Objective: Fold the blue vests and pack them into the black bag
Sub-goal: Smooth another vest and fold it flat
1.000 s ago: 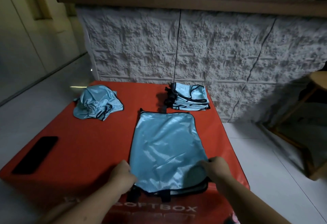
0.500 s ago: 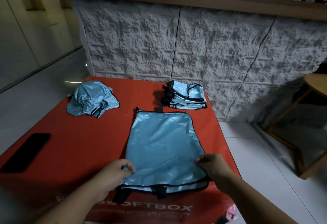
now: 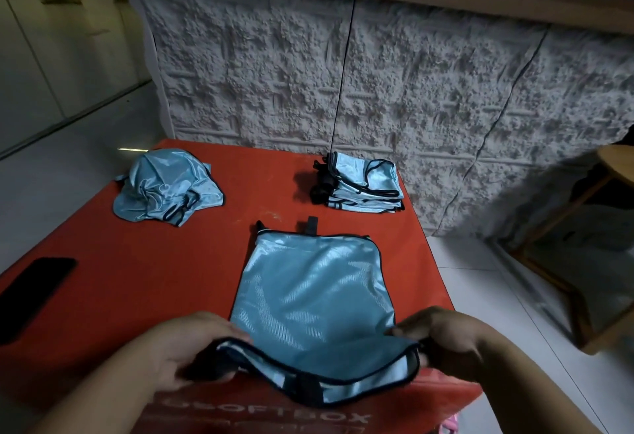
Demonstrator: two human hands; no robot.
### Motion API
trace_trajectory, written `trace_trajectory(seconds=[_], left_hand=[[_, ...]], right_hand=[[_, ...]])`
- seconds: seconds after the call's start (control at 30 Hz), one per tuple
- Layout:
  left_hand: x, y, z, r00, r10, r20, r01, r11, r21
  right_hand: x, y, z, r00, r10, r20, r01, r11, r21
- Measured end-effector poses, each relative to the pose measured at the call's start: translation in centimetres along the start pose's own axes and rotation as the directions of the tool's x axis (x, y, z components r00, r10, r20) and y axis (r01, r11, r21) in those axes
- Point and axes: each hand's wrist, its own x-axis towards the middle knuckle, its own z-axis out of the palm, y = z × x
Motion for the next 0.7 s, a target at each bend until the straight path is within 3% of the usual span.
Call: trace_trajectory(seconds=[0.13,0.4,0.5,0.6,0.63,0.7], left_hand=[[2.5,3.3,0.4,0.998,-0.05,-0.045,0.033,0.946,-0.323],[9.3,9.9,-1.0,0.994,-0.111,0.015,0.098,0.801,-0.591],[12.9,11.0,-0.9,0.999,-0.009,-0.044,-0.025,0.703,-0.711],[16.2,10.3,-0.7,0.985,0.081,-0.154,-0.174,0.496,-0.85],[16.7,9.9,-0.5,0.975,0.099,-0.197,-0.22,0.469,-0.856],[16.8,9.4,0.3,0.951,0.15,-0.272,-0.309,0.542,-0.782]], right_hand=[[1.6,-3.0,-0.2,1.0,0.013,0.0,-0.013,0.993,0.117],[8.9,-8.5,-1.1,0.995,0.061,-0.077,-0.051,0.992,0.116],[13.1,-10.1,-1.9,0.982,0.055,-0.181,-0.002,0.959,0.284],[16.7,-10.5,-2.3,0.954,0.055,-0.296,0.133,0.805,0.578],[17.4,-10.3,-2.3,0.934,0.036,-0.354,0.2,0.77,0.606],[17.4,-9.8,-1.2,0.893,-0.01,-0.451,0.297,0.765,0.572]])
